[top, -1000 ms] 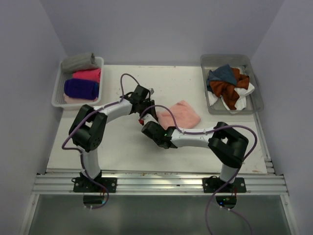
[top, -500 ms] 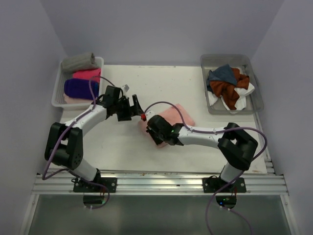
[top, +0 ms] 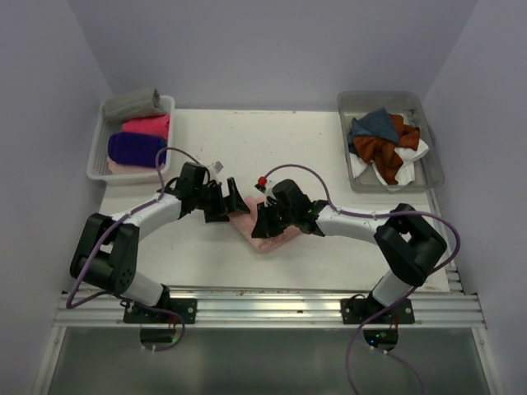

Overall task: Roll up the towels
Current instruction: Roll the towel

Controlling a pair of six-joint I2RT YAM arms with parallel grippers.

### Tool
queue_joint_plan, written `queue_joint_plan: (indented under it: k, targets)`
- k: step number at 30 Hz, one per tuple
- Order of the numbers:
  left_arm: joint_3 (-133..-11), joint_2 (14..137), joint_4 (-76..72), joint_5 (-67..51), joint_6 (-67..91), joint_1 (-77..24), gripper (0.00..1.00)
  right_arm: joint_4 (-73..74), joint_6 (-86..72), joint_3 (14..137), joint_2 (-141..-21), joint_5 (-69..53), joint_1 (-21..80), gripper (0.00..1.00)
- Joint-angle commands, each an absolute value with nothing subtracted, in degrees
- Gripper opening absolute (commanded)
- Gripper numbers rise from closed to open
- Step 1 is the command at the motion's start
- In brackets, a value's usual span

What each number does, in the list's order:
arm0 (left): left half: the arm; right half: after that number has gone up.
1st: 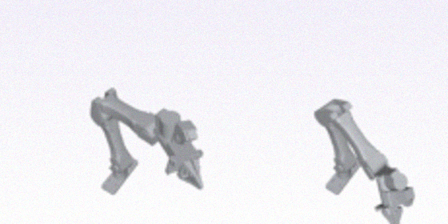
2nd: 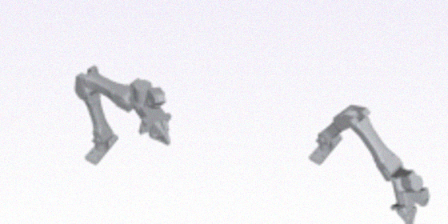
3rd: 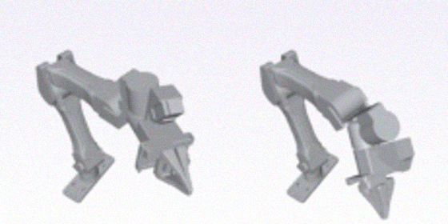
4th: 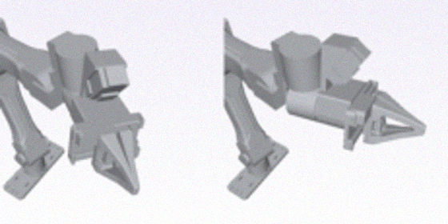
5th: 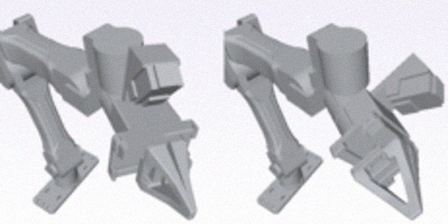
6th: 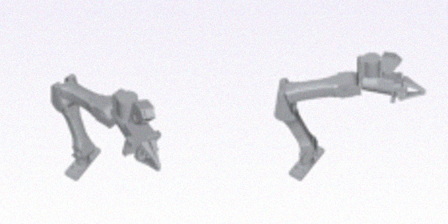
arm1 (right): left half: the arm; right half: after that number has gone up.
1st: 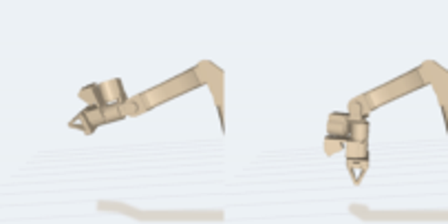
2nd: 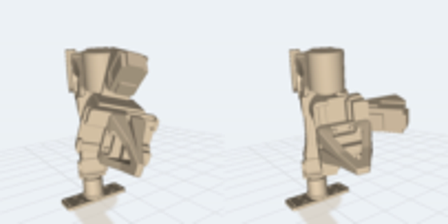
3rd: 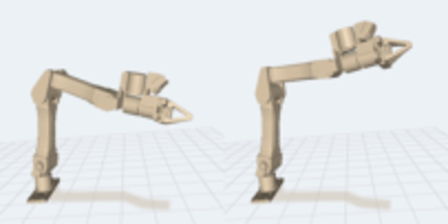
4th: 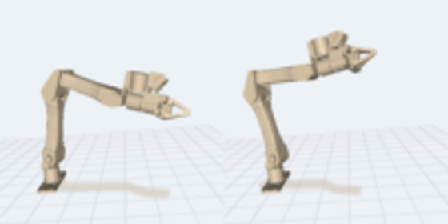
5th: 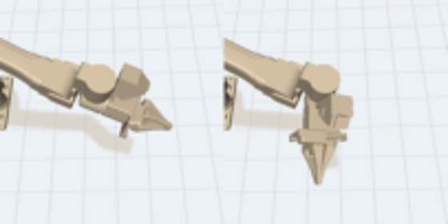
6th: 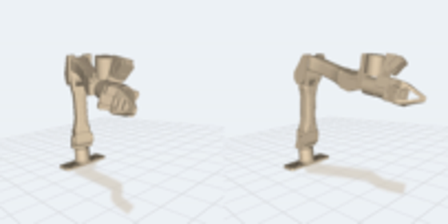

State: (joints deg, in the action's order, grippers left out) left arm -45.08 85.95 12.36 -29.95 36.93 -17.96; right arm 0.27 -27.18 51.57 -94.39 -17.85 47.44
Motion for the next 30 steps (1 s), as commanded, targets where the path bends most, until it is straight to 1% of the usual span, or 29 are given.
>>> queue_joint_plan:
  k: [1,6,8,9,10,11,12,13,14,15,16,17,18,19,20,22,23,30]
  targets:
    - [-44.5,85.2,6.2,-31.8,39.6,-20.0,1.00,-6.8,-32.8,49.5,-93.6,-27.7,46.1,0.00]
    - [-46.7,88.9,4.9,-29.4,41.0,-22.3,0.99,-8.3,-33.9,47.9,-93.9,-30.4,44.5,0.00]
    - [-47.2,90.0,4.0,-29.1,41.9,-22.4,0.87,-6.8,-32.6,48.3,-93.8,-29.5,44.5,0.00]
    - [-47.5,90.9,4.0,-29.1,42.2,-22.4,0.79,-4.8,-32.1,48.7,-93.3,-29.0,44.5,0.00]
    - [-48.0,91.1,4.1,-29.1,42.3,-22.5,0.72,-3.5,-30.8,49.0,-93.1,-27.4,44.6,0.06]
    - [-48.3,91.2,4.6,-28.7,42.3,-22.7,0.54,-2.0,-30.2,49.6,-92.6,-26.7,44.6,0.12]
    - [-48.7,91.6,5.3,-28.3,42.2,-22.9,0.42,-0.2,-28.7,50.4,-91.5,-25.8,44.6,0.20]
    - [-49.8,91.8,8.0,-27.8,42.3,-23.0,0.17,2.7,-27.5,51.1,-90.9,-21.8,44.8,0.41]
    - [-50.5,92.3,9.7,-26.8,42.2,-23.0,0.07,7.2,-26.2,52.8,-90.1,-19.4,45.3,0.51]
    - [-51.1,92.5,12.6,-26.3,42.2,-23.0,0.00,9.5,-23.5,53.8,-88.9,-16.1,46.8,0.61]
    - [-51.8,92.6,13.8,-25.7,42.6,-23.0,0.00,11.8,-22.2,54.9,-88.3,-9.7,47.8,0.72]
    - [-51.9,92.6,14.6,-24.7,43.0,-23.0,0.00,15.8,-20.7,57.5,-88.0,-5.7,49.1,0.77]
    - [-51.9,92.5,15.4,-24.4,43.2,-23.0,0.00,17.6,-18.1,58.8,-87.9,-1.9,52.5,0.79]
    - [-51.8,92.4,16.3,-24.1,43.9,-23.0,0.00,19.1,-16.9,60.0,-88.2,1.2,54.0,0.80]
    - [-51.6,92.1,16.7,-23.7,44.1,-23.0,0.00,21.3,-15.9,62.2,-88.4,7.3,55.5,0.81]
    - [-51.5,91.7,17.5,-23.2,44.8,-23.0,0.00,22.8,-14.0,63.7,-89.9,12.5,59.1,0.82]
    - [-51.5,91.3,17.8,-22.5,45.1,-23.0,0.00,23.5,-13.5,64.6,-90.5,16.9,60.1,0.82]
    - [-52.9,91.0,19.3,-21.4,45.9,-22.9,0.00,23.7,-9.3,65.7,-97.4,28.3,68.6,0.79]
